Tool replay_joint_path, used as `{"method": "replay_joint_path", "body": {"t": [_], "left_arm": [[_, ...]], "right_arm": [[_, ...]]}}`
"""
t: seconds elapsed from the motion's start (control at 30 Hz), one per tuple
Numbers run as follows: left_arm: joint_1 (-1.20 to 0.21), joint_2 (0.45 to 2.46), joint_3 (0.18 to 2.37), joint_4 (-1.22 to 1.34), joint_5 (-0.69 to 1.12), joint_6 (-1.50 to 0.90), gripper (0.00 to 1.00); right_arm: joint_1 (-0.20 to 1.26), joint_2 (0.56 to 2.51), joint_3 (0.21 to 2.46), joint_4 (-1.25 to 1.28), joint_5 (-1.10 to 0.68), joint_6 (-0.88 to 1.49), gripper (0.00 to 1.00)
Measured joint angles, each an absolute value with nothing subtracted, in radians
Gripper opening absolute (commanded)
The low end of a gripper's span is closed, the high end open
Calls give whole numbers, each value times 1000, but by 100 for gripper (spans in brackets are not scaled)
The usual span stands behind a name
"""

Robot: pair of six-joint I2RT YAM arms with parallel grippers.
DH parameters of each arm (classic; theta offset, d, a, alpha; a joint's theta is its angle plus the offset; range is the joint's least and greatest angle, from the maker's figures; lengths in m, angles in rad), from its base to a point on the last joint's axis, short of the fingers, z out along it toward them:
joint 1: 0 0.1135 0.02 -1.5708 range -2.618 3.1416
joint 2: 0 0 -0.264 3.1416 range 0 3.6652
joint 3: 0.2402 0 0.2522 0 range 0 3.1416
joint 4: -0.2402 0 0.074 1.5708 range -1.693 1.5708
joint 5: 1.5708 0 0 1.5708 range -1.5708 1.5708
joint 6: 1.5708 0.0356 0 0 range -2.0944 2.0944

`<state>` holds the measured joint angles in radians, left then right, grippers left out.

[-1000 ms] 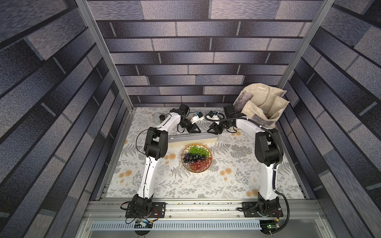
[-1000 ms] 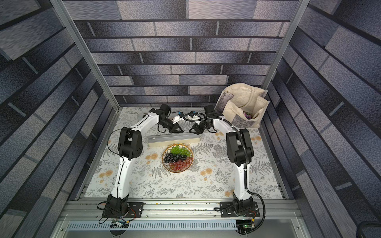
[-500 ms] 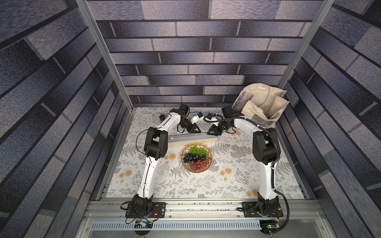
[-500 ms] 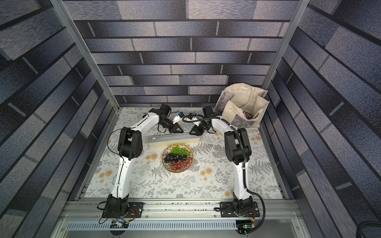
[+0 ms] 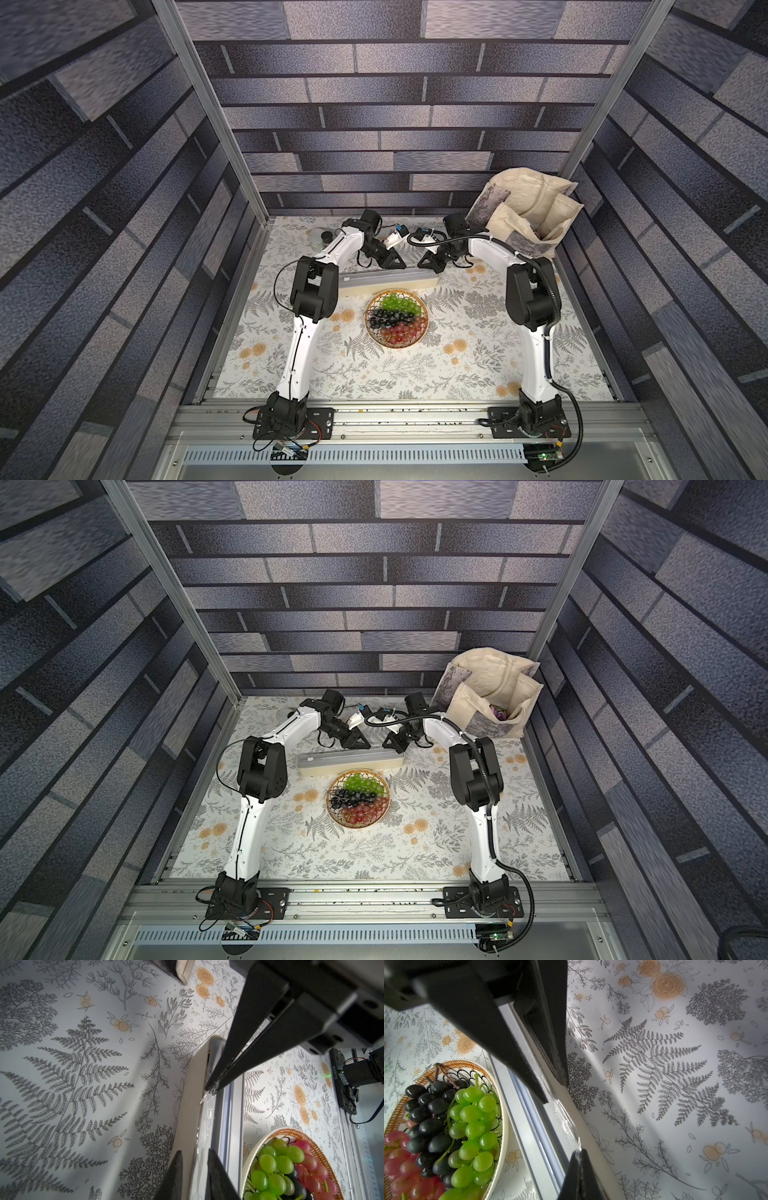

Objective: Wrap the plate with plastic wrap
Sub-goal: Pull the plastic wrap from the plastic wrap cutting box.

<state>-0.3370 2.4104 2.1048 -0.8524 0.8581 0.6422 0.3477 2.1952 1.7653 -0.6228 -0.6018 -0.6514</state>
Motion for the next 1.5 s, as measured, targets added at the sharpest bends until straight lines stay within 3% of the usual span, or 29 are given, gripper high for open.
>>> {"method": "replay_joint_path", "body": {"t": [0.1,0.33,0.7,0.87,1.5], "left_arm": [[-337,2410,2104,-853,855,653,65],[-347,2410,2103,-851,814,659,62],[-352,2410,2098,-812,751,631,34],[-349,2397,2069,-776,747,616,41],[-312,2159,1759,-693,508,720,42]], "right_arm": [[348,2184,1723,-565,-603,-634,0],[348,2167,1704,-518,-595,-609,0],[348,2148,1686,-500,-585,-603,0],[348,2146,1686,-500,-576,-603,0],[348,2115,1662,-475,-570,-579,0]]}}
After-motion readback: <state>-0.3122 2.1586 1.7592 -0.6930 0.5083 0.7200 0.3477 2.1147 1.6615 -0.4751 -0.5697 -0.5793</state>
